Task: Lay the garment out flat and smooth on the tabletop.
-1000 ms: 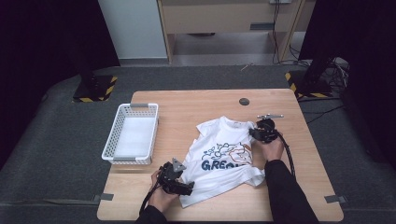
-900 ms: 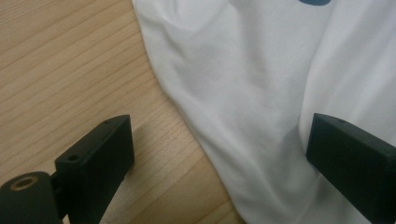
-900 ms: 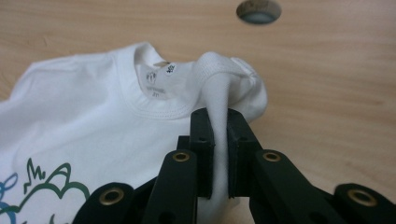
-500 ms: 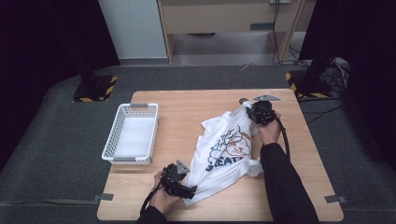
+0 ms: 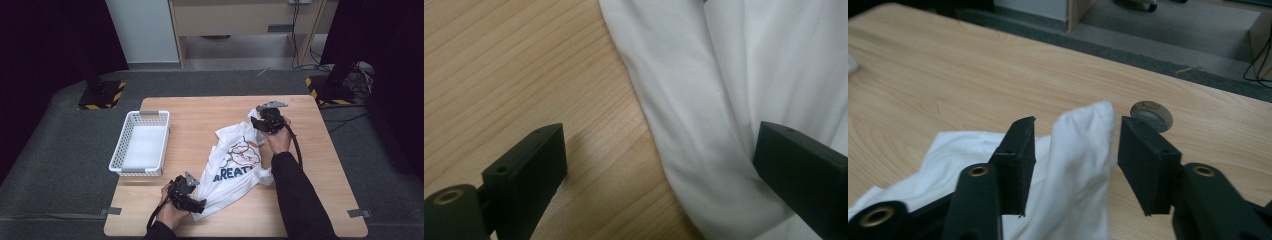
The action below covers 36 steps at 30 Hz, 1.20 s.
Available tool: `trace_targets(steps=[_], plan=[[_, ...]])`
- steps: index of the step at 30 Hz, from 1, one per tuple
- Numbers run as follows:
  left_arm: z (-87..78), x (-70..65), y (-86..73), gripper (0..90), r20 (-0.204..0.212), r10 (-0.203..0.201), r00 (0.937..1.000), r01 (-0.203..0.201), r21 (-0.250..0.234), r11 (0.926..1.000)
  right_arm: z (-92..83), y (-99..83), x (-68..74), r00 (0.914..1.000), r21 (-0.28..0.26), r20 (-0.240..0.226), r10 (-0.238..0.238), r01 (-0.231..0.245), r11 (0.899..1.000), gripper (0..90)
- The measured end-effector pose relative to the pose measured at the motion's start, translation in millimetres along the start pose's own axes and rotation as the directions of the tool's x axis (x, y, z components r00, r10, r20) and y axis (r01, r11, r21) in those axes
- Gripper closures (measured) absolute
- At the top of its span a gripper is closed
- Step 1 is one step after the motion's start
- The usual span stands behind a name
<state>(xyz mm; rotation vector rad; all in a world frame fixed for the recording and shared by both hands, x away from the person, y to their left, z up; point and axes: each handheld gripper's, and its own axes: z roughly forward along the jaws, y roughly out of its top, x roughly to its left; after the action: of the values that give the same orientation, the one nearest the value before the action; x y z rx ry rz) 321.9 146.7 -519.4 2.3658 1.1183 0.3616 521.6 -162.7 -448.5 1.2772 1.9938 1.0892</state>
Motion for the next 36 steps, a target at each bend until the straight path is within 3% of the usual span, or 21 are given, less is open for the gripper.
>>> trace_targets(steps=[3, 5, 10, 15, 26, 27, 32, 36], plan=[[0.5, 0.7, -0.1, 6.3, 0.005, -0.004, 1.0, 0.004, -0.002, 1.0, -9.7, -5.3, -9.0, 0.9986, -0.049, -0.025, 0.046, -0.047, 0.998, 43.6], [0.9, 0.9, -0.2, 6.1, 0.007, -0.011, 0.9999, 0.011, -0.003, 0.9999, -14.4, -12.2, -15.0, 0.9977, -0.055, -0.025, 0.063, -0.064, 0.996, 43.5], [1.3, 0.6, 0.1, 6.0, 0.006, -0.011, 0.9999, 0.011, -0.005, 0.9999, -12.7, -40.7, -27.6, 0.9944, 0.003, -0.009, 0.105, -0.105, 0.994, 43.2], [2.0, 0.8, 0.3, 5.8, 0.01, -0.017, 0.9998, 0.017, -0.007, 0.9998, 3.5, -65.8, -29.1, 0.9924, 0.083, -0.01, 0.122, -0.121, 0.989, 42.1], [2.3, 1.1, -0.4, 5.5, 0.011, -0.016, 0.9998, 0.016, -0.014, 0.9998, 25.0, -81.2, -25.2, 0.9922, 0.126, 0.009, 0.124, -0.124, 0.984, 45.7], [2.3, 1.1, -0.4, 5.5, 0.01, -0.016, 0.9998, 0.016, -0.014, 0.9998, 27.7, -83.1, -22.3, 0.9928, 0.137, 0.008, 0.12, -0.12, 0.983, 53.4], [2.4, 1.2, -0.4, 5.4, 0.01, -0.018, 0.9998, 0.018, -0.014, 0.9997, 28.8, -83.1, -19.1, 0.9917, 0.135, -0.009, 0.128, -0.126, 0.983, 65.6], [2.9, 0.9, 0.1, 5.3, 0.011, -0.017, 0.9998, 0.017, -0.016, 0.9997, 28.9, -82.4, -18.3, 0.9838, 0.145, -0.032, 0.176, -0.17, 0.975, 77.0]])
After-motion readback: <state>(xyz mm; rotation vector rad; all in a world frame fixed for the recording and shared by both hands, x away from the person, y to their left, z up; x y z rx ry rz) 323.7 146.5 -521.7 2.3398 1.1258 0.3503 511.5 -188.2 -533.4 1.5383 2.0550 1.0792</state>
